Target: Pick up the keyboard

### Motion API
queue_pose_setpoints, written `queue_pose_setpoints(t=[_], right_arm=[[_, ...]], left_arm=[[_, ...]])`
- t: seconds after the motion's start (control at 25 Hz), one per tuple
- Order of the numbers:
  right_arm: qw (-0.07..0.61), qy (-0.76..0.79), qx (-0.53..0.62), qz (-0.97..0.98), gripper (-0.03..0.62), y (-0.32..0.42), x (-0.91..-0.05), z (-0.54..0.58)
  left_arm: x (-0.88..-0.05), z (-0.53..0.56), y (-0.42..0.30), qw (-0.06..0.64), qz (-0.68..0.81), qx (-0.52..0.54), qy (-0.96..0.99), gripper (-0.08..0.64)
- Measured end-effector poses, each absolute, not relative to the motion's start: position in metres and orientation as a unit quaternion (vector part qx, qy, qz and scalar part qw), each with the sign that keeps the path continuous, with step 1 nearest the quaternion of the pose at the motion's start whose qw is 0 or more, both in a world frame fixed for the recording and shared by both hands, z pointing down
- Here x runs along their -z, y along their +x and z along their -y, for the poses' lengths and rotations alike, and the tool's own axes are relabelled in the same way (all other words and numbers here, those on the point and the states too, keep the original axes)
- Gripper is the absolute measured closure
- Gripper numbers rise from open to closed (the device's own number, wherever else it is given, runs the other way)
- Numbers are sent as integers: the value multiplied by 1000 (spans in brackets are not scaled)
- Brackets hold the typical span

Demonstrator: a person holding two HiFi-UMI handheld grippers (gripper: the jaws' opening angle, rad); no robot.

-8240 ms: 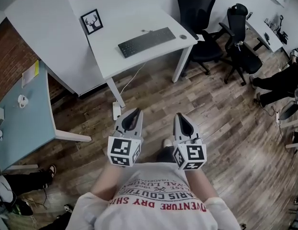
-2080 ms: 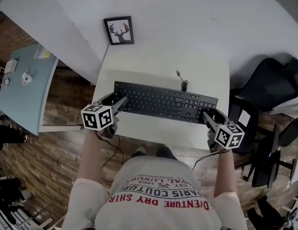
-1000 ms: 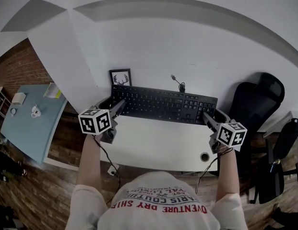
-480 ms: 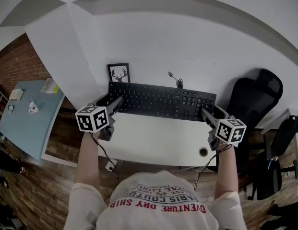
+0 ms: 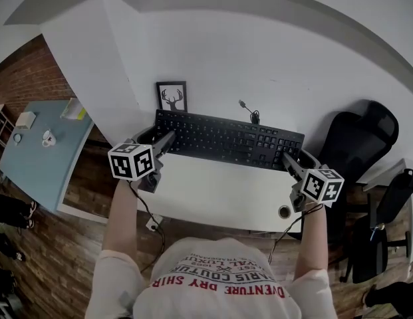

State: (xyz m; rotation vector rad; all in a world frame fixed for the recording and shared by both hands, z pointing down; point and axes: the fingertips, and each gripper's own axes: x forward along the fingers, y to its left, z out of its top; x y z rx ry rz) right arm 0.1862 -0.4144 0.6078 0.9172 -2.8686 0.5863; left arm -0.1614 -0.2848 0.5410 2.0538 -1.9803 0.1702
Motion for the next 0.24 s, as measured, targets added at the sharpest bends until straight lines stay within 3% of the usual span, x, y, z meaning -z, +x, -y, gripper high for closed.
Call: queue_pose_setpoints(t=[0.24], right_arm=[[42, 297, -192, 935, 341, 181, -610, 419]], left_arm=[[-543, 289, -167, 141, 687, -58, 711, 304]])
